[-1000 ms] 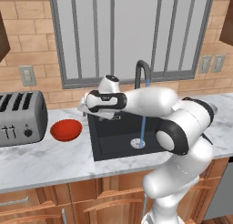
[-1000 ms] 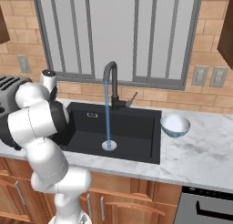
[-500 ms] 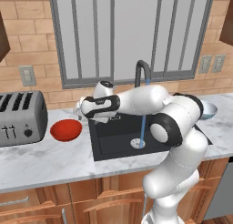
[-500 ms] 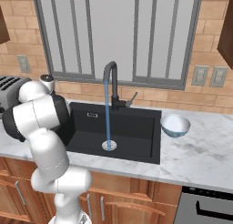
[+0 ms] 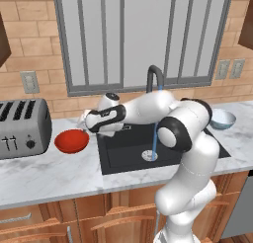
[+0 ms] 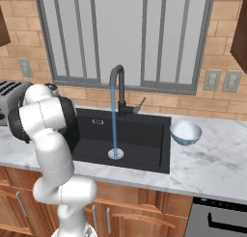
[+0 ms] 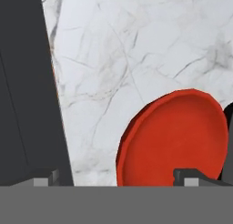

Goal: Rinse each bowl for a few seconds and place them down in the sink or on the counter.

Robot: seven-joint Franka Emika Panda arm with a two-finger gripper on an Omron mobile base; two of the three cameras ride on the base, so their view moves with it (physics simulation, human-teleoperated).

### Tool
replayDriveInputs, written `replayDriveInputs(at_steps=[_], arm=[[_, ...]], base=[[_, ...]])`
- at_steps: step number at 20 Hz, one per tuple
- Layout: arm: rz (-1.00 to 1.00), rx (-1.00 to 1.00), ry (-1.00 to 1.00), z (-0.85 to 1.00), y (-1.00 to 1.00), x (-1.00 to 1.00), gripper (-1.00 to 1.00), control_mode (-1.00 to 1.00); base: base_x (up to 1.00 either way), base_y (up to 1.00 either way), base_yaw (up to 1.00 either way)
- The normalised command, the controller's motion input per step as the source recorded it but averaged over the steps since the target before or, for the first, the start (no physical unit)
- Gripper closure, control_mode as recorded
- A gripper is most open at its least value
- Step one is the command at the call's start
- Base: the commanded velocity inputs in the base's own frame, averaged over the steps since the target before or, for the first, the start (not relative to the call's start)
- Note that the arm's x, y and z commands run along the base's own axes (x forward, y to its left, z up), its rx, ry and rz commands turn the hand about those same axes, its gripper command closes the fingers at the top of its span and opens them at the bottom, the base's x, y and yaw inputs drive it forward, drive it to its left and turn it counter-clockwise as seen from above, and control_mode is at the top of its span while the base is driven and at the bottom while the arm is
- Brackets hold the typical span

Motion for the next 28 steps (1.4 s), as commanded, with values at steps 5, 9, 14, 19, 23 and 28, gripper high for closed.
replayDriveInputs(at_steps=[5,9,14,19,23,28], arm=[[0.0,0.0,0.0,-0.16,0.14,0.14,-1.0,-1.0],[0.0,0.0,-0.01,-0.14,0.11,0.13,-1.0,-1.0],[0.0,0.0,-0.01,-0.15,0.11,0.15,-1.0,-1.0],[0.0,0.0,-0.01,-0.16,0.09,0.14,-1.0,-1.0],[0.0,0.0,-0.02,-0.13,0.14,0.16,-1.0,-1.0],[0.0,0.0,-0.03,-0.12,0.13,0.14,-1.0,-1.0]], base=[[0.0,0.0,0.0],[0.0,0.0,0.0],[0.0,0.0,0.0],[0.0,0.0,0.0],[0.0,0.0,0.0],[0.0,0.0,0.0]])
